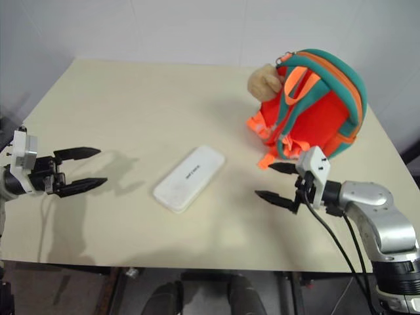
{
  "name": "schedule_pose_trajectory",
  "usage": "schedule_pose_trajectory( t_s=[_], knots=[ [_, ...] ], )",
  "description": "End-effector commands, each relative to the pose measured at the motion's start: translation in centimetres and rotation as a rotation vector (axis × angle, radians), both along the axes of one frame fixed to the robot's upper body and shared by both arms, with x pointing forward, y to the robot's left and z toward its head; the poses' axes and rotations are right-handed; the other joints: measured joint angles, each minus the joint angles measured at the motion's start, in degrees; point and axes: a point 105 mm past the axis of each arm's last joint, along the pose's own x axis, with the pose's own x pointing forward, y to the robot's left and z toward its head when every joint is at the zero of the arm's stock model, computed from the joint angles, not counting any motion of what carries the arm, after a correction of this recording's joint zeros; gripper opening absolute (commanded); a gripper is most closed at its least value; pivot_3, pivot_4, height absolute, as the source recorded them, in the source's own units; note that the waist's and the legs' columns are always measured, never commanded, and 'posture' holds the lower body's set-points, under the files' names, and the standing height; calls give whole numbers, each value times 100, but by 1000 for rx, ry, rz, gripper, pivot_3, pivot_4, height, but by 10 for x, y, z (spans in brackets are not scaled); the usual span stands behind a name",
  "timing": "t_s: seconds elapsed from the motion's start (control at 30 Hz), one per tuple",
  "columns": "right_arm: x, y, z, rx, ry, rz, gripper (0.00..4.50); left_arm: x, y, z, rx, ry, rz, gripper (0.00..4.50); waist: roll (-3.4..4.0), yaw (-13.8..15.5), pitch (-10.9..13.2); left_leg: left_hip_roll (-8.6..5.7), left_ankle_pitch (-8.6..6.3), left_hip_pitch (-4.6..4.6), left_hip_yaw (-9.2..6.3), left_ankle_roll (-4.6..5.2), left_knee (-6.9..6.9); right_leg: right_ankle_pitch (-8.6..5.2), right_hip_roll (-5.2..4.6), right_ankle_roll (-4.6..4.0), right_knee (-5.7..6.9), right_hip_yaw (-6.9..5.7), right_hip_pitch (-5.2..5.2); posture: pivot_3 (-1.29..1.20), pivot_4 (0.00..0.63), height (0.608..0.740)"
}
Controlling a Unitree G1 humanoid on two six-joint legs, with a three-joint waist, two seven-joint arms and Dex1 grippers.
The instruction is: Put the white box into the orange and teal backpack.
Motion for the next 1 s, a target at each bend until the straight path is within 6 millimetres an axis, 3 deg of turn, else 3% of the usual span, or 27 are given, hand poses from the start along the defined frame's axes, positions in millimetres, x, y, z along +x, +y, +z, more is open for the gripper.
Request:
schedule_pose_trajectory(
  t_s=[0.03, 0.5, 0.57, 0.67, 1.0],
  knots=[
    [-3, 7, 12, 14, -58, 11, 4473, 0, -1, 10, 8, -41, -2, 4500, 0, -13, 0, 0, 0, 1, 0, 0, 0, 0, 0, 0, 1, 0, 0, 0, 150, 740],
    [8, 28, 21, 29, -108, 7, 4473, 21, -15, 8, -32, -74, 76, 4500, 0, -12, 0, 0, 0, 1, 0, 0, 8, 2, 1, 3, 6, 1, 2, 0, 150, 740],
    [16, 34, 26, 26, -146, 0, 4500, 25, -11, 7, -42, -80, 143, 4105, 0, -37, 0, 0, 0, 1, -1, 0, 8, 2, 1, 3, 7, 1, 0, 0, 150, 740],
    [28, 41, 25, 5, -152, 11, 3894, 24, -12, 1, -43, -59, 183, 3347, 0, -78, 0, 1, 0, 1, -3, 0, 8, 2, 2, 4, 10, 1, 1, 0, 150, 740],
    [80, 69, 28, -29, -199, 19, 389, 0, -28, -18, -80, 63, 296, 43, 1, -174, 1, 3, -1, 1, -3, -1, 3, 3, 0, 4, 9, 1, 0, 0, 150, 740]
  ],
)
